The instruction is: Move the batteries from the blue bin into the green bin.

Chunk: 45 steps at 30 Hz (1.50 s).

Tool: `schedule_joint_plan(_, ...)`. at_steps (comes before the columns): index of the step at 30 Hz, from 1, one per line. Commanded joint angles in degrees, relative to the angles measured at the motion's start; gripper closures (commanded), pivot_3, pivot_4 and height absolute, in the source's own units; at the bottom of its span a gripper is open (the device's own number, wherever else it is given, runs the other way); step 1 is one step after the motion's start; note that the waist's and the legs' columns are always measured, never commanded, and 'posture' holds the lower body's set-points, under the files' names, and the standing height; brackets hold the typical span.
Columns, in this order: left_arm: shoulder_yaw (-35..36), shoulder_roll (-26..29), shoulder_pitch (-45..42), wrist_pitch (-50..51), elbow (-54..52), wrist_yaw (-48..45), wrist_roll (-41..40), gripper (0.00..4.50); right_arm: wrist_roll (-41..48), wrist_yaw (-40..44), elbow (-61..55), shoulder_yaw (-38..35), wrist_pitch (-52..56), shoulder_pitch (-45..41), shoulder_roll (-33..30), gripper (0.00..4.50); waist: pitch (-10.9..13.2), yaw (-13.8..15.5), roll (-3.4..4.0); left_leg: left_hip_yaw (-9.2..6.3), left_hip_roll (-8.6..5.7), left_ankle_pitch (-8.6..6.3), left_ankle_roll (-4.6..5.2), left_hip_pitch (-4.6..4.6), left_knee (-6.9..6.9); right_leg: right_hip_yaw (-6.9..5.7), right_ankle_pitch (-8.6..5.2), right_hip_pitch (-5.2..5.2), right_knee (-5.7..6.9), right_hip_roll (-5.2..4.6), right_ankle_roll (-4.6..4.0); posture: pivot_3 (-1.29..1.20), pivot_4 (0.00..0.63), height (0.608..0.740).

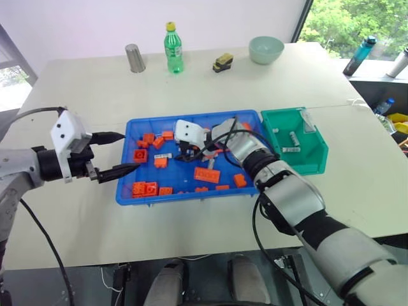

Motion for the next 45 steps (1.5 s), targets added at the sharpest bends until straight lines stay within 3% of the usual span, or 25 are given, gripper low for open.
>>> schedule_joint_plan(1,2.57,1.06,1.23,-0.02,-2.09,-0.53,-0.35,0.00,0.06,-0.59,0.70,-0.96,0.40,-1.82,1.93,2.06,0.00,-0.26,0.00,0.00,0.00,0.00,0.00,0.00,0.00,0.00,0.00,-0.01,0.07,0.00,0.00,0.00,0.150,0.727)
schedule_joint_plan(7,3.72,1.23,2.93,-0.07,-2.91,-0.16,-0.40,0.00,-0.27,-1.47,1.58,-1.39,0.37,-1.37,3.18,2.06,-0.01,-0.27,0.00,-0.03,0.00,0.00,0.00,0.01,0.00,0.00,0.00,-0.03,0.18,0.00,0.00,0.00,0.150,0.727)
schedule_joint_plan(10,4.01,1.23,3.16,-0.08,-3.03,-0.03,-0.43,0.00,-0.26,-1.62,1.92,-1.86,0.42,-1.13,3.34,2.86,-0.01,-0.26,0.00,-0.03,-0.01,0.00,0.00,0.01,0.00,0.00,0.00,-0.02,0.18,0.00,0.00,0.00,0.150,0.727)
schedule_joint_plan(13,3.99,1.15,2.99,-0.12,-2.80,-0.01,-0.31,0.00,-0.43,-1.60,2.00,-1.97,0.30,-0.93,3.22,4.18,-0.02,-0.28,0.01,-0.03,-0.01,0.00,0.00,0.01,0.01,0.00,0.00,-0.03,0.18,0.00,0.00,0.00,0.150,0.727)
schedule_joint_plan(14,3.90,1.14,2.87,-0.15,-2.69,-0.02,-0.26,0.00,-0.48,-1.58,1.99,-1.98,0.35,-0.91,3.13,4.44,-0.02,-0.28,0.01,-0.03,-0.01,0.00,0.00,0.01,0.00,0.00,0.00,-0.02,0.18,0.00,0.00,0.00,0.150,0.727)
schedule_joint_plan(17,3.29,0.94,2.39,-0.10,-2.31,-0.33,-0.52,0.00,-0.80,-1.66,1.19,-1.82,-0.07,-0.95,2.02,4.44,-0.02,-0.25,0.01,-0.03,-0.01,0.00,0.00,0.01,0.01,0.00,0.00,-0.02,0.19,0.00,0.00,0.00,0.150,0.727)
schedule_joint_plan(22,1.14,0.05,1.52,0.11,-2.24,-1.37,-1.29,0.00,2.85,5.23,-8.05,-4.23,3.86,-0.24,-3.51,4.44,-0.01,-0.03,0.01,-0.04,-0.03,0.00,0.00,0.01,0.02,0.00,0.00,-0.01,0.21,-0.02,0.00,0.00,0.150,0.727)
schedule_joint_plan(27,-3.09,-1.78,-1.95,0.34,-1.68,-2.67,-2.18,0.00,9.09,15.09,-46.28,-8.20,25.93,11.61,-18.14,4.44,-0.03,0.82,-0.02,-0.11,-0.07,0.00,0.00,-0.01,0.08,0.00,0.00,0.00,0.29,-0.05,0.00,0.00,0.150,0.727)
schedule_joint_plan(30,-6.06,-3.68,-5.87,1.01,-0.40,-3.39,-3.18,0.00,14.67,15.24,-66.03,-14.43,44.11,17.30,-27.02,4.44,-0.03,2.15,-0.02,-0.11,-0.12,-0.01,0.02,-0.17,0.15,0.00,0.00,-0.10,0.43,-0.10,0.00,0.00,0.150,0.727)
schedule_joint_plan(32,-7.98,-5.09,-8.76,1.12,1.03,-3.97,-3.33,0.00,16.32,13.33,-73.20,-18.56,52.12,20.12,-32.41,4.44,-0.03,2.80,-0.01,0.03,-0.13,-0.02,0.03,-0.18,0.22,0.01,0.00,-0.16,0.46,-0.14,0.00,0.00,0.150,0.727)
schedule_joint_plan(38,-12.51,-8.29,-14.74,-0.18,4.32,-6.44,-2.22,0.00,16.25,6.06,-82.17,-28.24,61.50,30.86,-45.85,4.44,-0.07,3.83,-0.08,0.19,-0.10,-0.03,0.05,-0.15,0.34,0.02,0.00,-0.10,0.45,-0.15,0.00,0.00,0.150,0.727)
schedule_joint_plan(45,-15.09,-9.77,-18.32,-2.21,7.60,-8.06,0.16,0.00,19.02,0.67,-86.70,-33.44,64.63,43.40,-50.20,4.44,-0.06,4.30,-0.08,0.41,-0.09,-0.06,0.12,-0.14,0.36,0.04,0.00,-0.11,0.42,-0.20,0.00,0.00,0.150,0.727)
